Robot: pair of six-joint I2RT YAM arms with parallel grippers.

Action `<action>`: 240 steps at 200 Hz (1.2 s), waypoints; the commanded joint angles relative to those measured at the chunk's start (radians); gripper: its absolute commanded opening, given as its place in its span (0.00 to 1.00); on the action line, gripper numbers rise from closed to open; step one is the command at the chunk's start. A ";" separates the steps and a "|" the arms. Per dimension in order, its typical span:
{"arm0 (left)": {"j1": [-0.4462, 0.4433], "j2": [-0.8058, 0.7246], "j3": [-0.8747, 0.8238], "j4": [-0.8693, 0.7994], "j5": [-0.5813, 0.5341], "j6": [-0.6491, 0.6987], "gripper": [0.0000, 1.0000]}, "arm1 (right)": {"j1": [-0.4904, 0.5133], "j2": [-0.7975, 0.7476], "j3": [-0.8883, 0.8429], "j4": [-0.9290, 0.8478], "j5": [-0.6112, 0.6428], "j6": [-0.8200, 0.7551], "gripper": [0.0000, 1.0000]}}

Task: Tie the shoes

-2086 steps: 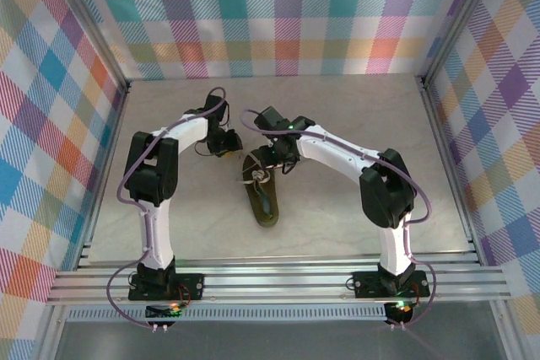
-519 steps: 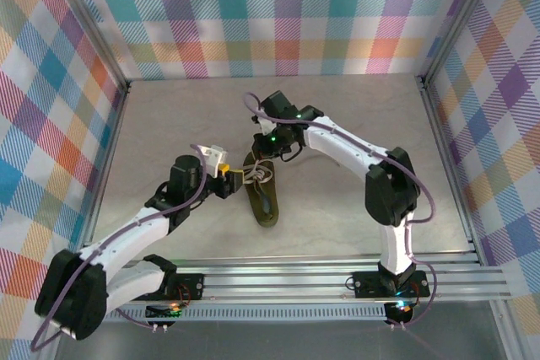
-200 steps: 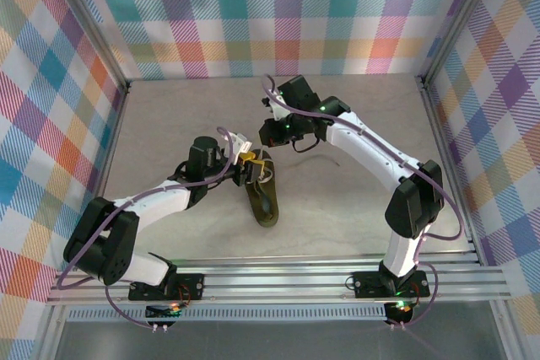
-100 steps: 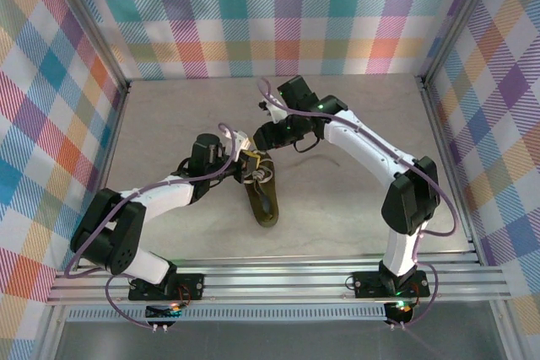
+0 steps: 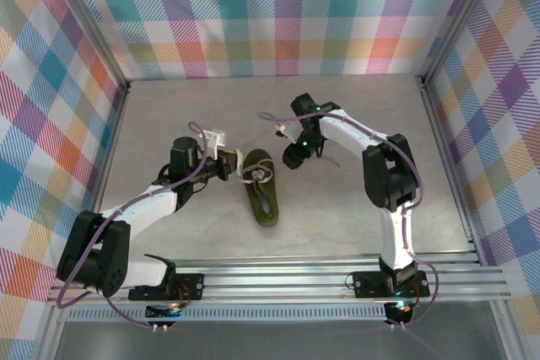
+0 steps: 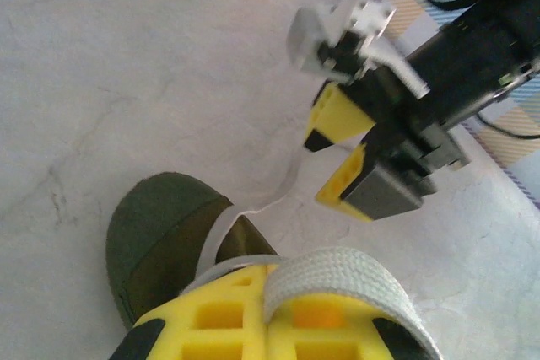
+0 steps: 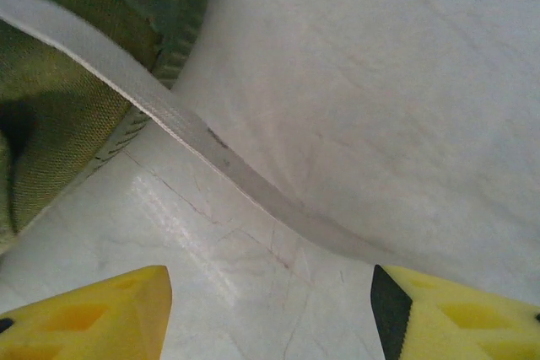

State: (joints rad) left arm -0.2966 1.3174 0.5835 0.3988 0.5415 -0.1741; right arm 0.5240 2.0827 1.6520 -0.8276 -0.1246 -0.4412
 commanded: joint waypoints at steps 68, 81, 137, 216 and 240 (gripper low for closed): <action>0.088 -0.042 0.022 0.044 0.050 -0.092 0.00 | 0.063 0.245 0.253 -0.114 -0.029 -0.194 0.66; 0.103 -0.050 0.033 0.031 0.057 -0.094 0.00 | 0.064 0.256 0.249 -0.116 0.000 -0.185 0.61; 0.161 -0.226 0.125 -0.227 0.046 -0.024 0.00 | 0.040 0.114 0.085 0.026 0.148 -0.137 0.00; 0.206 -0.544 0.110 -0.651 -0.226 -0.041 0.00 | 0.002 -0.163 -0.148 0.084 0.297 0.088 0.00; 0.211 -0.582 0.111 -0.818 -0.417 -0.140 0.00 | 0.002 -0.220 -0.232 0.078 0.303 0.154 0.00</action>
State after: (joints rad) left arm -0.1013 0.7712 0.7097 -0.2054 0.3412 -0.2100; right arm 0.5182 1.9118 1.4879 -0.7345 0.1539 -0.3985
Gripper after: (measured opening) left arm 0.062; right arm 0.045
